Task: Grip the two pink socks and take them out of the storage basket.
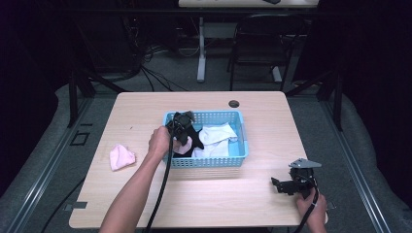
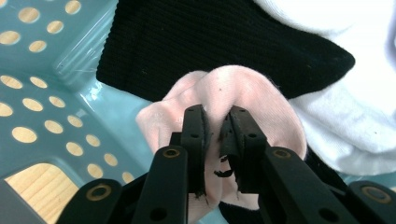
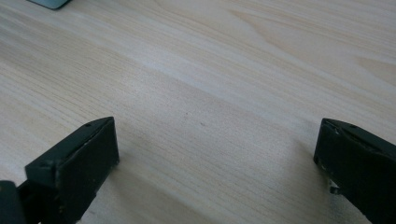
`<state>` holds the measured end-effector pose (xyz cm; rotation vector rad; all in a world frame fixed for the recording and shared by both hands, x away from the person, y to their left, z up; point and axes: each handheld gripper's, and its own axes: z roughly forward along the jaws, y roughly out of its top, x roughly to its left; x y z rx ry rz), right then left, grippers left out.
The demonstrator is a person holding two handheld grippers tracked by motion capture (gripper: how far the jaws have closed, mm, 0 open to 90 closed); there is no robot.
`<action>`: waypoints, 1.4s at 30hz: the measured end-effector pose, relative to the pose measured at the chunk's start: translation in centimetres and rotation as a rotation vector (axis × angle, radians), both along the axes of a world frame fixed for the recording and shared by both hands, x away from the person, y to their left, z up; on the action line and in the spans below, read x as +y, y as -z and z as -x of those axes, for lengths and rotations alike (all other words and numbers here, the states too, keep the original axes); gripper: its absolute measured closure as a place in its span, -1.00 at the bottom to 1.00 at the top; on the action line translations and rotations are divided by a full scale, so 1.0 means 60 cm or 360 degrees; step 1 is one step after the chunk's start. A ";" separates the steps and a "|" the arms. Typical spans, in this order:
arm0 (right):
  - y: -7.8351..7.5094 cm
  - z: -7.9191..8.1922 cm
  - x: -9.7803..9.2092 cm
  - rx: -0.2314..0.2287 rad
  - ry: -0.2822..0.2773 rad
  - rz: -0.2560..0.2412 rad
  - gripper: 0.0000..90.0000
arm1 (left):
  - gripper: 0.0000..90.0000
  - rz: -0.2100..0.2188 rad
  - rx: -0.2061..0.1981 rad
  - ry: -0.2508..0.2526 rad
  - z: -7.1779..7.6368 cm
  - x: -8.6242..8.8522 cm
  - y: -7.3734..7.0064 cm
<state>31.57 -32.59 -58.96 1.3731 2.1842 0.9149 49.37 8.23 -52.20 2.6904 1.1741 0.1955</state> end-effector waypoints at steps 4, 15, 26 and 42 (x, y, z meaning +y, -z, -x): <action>0.000 0.000 0.000 0.0001 -0.0001 0.0001 -1.00 | 0.75 0.0023 -0.0018 0.0007 0.004 0.003 -0.008; 0.000 0.000 0.000 0.0000 0.0000 0.0000 -1.00 | 0.75 0.0110 -0.0090 0.0040 0.022 0.007 -0.055; 0.000 0.000 0.000 0.0000 0.0000 0.0000 -1.00 | 0.75 0.0187 -0.0122 0.0071 0.033 0.013 -0.104; 0.000 0.000 0.000 0.0000 0.0000 0.0000 -1.00 | 0.75 0.0260 -0.0188 0.0119 0.047 0.022 -0.179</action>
